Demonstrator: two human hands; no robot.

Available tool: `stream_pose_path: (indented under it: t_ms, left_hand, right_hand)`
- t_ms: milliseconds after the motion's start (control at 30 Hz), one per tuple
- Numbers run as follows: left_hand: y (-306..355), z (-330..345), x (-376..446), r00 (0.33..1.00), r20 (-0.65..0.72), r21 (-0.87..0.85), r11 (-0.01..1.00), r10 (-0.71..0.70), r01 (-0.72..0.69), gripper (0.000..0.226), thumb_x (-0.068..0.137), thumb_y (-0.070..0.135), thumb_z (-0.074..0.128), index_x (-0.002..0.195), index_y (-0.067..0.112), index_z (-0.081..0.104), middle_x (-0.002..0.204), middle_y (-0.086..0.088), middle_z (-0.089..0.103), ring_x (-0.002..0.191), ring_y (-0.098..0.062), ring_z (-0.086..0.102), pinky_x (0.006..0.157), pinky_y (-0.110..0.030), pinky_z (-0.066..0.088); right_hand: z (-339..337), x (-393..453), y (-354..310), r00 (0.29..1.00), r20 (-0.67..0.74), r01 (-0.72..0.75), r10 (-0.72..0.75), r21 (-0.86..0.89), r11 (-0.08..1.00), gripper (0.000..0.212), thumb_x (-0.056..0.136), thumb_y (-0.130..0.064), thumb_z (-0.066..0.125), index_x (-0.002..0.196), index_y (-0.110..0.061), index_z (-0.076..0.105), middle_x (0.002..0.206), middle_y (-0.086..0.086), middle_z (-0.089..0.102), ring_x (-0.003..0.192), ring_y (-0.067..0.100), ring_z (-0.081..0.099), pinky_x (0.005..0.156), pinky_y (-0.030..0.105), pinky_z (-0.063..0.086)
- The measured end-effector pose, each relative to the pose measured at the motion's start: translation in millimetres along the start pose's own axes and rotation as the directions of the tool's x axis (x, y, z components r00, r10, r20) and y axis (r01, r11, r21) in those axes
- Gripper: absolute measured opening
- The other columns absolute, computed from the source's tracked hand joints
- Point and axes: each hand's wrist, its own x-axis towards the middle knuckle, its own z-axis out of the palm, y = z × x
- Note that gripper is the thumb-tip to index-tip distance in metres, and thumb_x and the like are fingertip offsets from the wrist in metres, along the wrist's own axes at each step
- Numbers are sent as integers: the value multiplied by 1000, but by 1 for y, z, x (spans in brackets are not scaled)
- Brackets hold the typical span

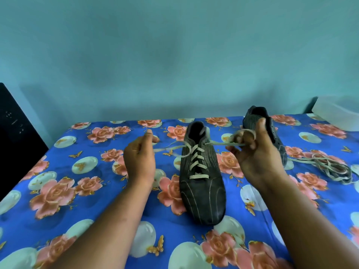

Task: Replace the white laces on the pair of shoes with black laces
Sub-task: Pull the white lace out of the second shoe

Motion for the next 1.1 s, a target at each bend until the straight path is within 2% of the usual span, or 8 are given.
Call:
stream_pose_path:
  t_ms: [100,200,367,567,667,767,900,1100]
  left_hand:
    - [7,-2,3,990,-14,-164,977,-139,135,52,101,33,58,49,24,61,55,3,56,42,-9,35,51,-30,28]
    - [5,-6,7,989,-19,-205,969,-144,137,49,93,37,62,53,21,40,57,-8,38,49,-18,31,50,-29,23]
    - [-13,-12,14,993,54,406,906,109,-122,35,88,53,67,77,23,54,65,6,55,61,-22,56,57,-33,37]
    - [-14,-20,21,997,53,618,783,52,-74,58,97,61,51,66,12,52,62,-3,57,67,-32,57,59,-42,45]
    - [-15,-21,20,993,83,720,684,86,-119,49,96,58,53,69,17,58,67,0,63,77,-34,61,74,-42,43]
    - [-13,-13,10,946,206,757,572,249,-315,20,91,48,64,95,30,71,100,6,70,104,-29,60,87,-44,31]
    - [-14,-2,-1,832,409,551,626,374,-552,36,91,55,55,114,32,70,118,11,67,114,-20,60,95,-48,38]
    - [-13,8,-15,704,571,351,650,421,-674,45,100,50,47,137,29,62,142,7,60,132,-17,54,107,-51,37]
  right_hand:
    - [-12,5,-10,999,9,41,-44,207,978,59,87,-63,56,49,-21,36,58,2,39,64,20,54,92,43,47]
    - [-21,13,-16,992,-122,50,-26,198,979,52,96,-49,61,61,-20,35,58,-1,29,53,17,37,60,27,49]
    - [-38,20,-19,945,-261,135,-196,-232,963,35,95,-30,68,68,-25,46,59,-3,35,49,12,31,51,27,28]
    - [-46,20,-30,897,-351,126,-268,-376,918,27,91,-37,69,73,-22,56,54,-2,49,50,18,45,56,35,43]
    - [-51,19,-28,888,-269,72,-372,-717,693,29,90,-44,68,86,-16,63,70,4,64,65,21,56,64,38,47]
    - [-46,16,-18,929,-98,40,-356,-931,362,20,91,-39,69,95,-21,65,82,-2,65,77,23,61,64,34,45]
    - [-37,10,-3,904,56,24,-423,-996,-80,38,87,-38,74,116,-17,60,118,12,55,110,39,52,87,47,45]
    - [-1,-8,26,805,415,431,-424,-900,-63,24,91,-39,69,112,-28,71,104,-1,62,102,30,57,87,45,44]
